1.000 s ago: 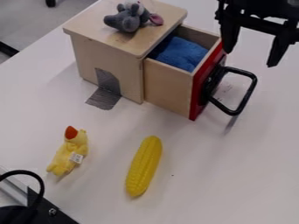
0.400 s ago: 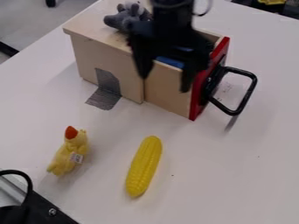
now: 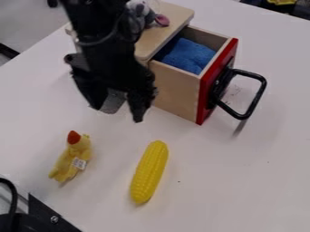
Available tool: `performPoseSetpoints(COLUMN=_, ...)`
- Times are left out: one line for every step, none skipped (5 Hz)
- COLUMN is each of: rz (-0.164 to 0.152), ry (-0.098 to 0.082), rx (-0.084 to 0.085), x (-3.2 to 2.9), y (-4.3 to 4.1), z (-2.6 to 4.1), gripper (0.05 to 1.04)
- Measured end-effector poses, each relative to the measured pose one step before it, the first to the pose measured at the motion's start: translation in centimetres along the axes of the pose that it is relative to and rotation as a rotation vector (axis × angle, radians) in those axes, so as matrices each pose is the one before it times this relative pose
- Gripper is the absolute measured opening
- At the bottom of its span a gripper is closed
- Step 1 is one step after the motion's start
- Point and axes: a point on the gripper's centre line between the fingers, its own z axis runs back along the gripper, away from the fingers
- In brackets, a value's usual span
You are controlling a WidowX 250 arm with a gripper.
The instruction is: Take the yellow object and put it in the drawer
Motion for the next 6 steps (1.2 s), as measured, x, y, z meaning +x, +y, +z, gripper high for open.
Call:
performPoseSetpoints(rz=0.0072, ry=0.0069, rx=-0.0014, x=-0.959, y=1.524, z=-0.691, gripper=1.0)
performPoseSetpoints(rz=0.0452, ry=0.0348, rx=0.0004, x=-0.992, y=1.696, z=-2.209, gripper=1.0)
performPoseSetpoints(rz=0.0114, ry=0.0444, rx=0.0275, x=-0.298, y=1.252, z=-1.547, gripper=1.0)
performPoseSetpoints(rz=0.0395, ry=0.0391, rx=0.0305, x=-0.587, y=0.734, z=-1.328, gripper=1.0)
performPoseSetpoints(rz=-0.0029, ry=0.0399, rx=0.0262, x=-0.575, y=0.457, z=-1.005, gripper=1.0)
performPoseSetpoints(rz=-0.0027, ry=0.0417, rx=0.016, x=-0.452, y=0.293, z=-0.299, gripper=1.0)
